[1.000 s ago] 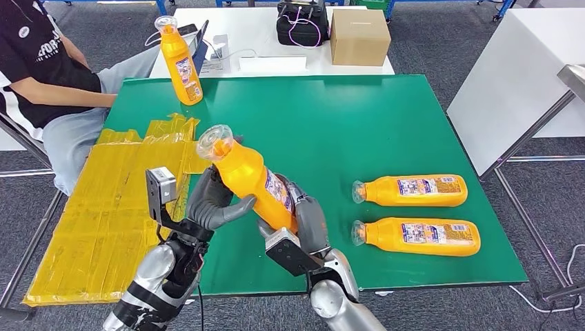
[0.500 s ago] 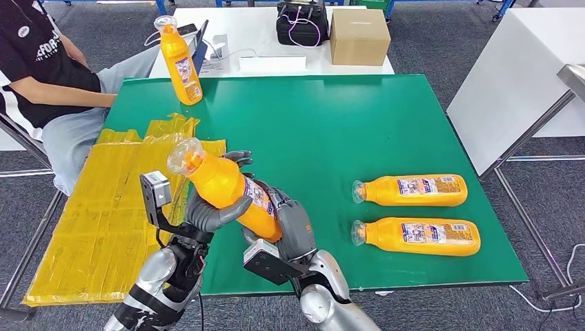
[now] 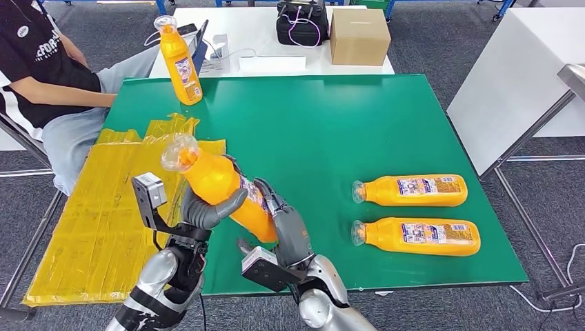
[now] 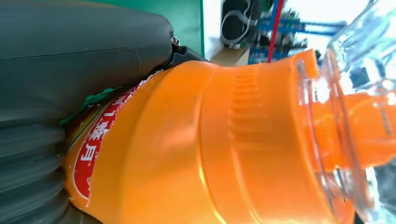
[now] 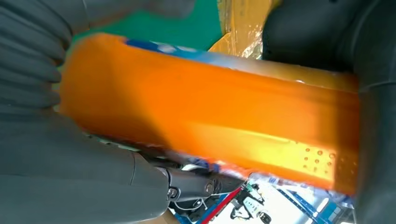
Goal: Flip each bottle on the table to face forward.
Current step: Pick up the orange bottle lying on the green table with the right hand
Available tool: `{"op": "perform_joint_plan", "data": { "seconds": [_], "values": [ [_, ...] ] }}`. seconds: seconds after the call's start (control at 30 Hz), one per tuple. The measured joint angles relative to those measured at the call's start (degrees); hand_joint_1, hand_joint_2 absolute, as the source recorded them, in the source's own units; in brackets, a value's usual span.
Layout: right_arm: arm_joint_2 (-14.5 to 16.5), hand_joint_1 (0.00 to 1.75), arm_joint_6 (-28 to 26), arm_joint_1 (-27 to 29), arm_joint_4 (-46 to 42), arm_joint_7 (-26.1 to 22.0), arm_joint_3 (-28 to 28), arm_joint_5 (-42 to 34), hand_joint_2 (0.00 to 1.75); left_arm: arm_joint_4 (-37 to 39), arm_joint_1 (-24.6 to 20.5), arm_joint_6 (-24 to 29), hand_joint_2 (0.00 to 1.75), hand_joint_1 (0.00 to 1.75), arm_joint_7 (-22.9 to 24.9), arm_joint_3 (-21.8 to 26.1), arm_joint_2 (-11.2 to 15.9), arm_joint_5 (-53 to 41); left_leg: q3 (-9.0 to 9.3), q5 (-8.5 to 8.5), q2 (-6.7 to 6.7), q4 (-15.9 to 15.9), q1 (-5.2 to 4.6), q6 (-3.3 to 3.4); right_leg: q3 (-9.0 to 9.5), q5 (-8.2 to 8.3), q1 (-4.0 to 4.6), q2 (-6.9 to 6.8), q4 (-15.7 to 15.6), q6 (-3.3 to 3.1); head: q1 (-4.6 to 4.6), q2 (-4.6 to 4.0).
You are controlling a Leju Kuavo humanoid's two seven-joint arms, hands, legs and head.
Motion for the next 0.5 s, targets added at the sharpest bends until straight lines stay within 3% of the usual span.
{"op": "perform_joint_plan", "data": {
  "seconds": [0.1,0.27,0.4,0.5],
  "values": [
    [-0.7,0.0,-1.2,1.5,-2.3,-0.9,-0.2,-0.9,0.0,-0.3,0.0,5.1,1.75,1.75,-1.9,0.9,0.1,-5.6,-0.02,0.0,0.0,0.0,0.0,0.0,-0.03,0.0,0.0,0.0,0.0,0.0,-0.01,0.0],
    [-3.2,0.0,-2.9,4.3,-12.3,-3.0,-3.3,-3.6,0.0,0.3,-0.8,18.7,1.75,1.75,-4.6,2.5,0.5,-28.1,-0.05,0.01,-0.04,0.0,-0.01,0.01,-0.03,0.0,-0.01,-0.01,0.0,0.0,0.01,0.0],
    [-4.6,0.0,-2.8,5.5,-19.4,-3.1,-5.9,-4.1,0.0,1.7,-1.9,20.7,1.75,1.75,-4.3,3.5,0.9,-33.9,-0.05,0.0,0.0,0.0,-0.01,0.01,-0.04,0.02,-0.01,0.01,0.0,0.0,0.0,0.0],
    [-5.2,0.0,-2.8,6.2,-21.9,-3.4,-6.6,-4.1,1.31,2.4,-2.3,21.1,1.75,1.75,-4.0,3.7,1.0,-35.2,-0.04,0.01,0.0,0.0,-0.01,0.01,-0.04,0.02,-0.01,0.0,0.0,0.0,-0.01,0.0]
  ]
}}
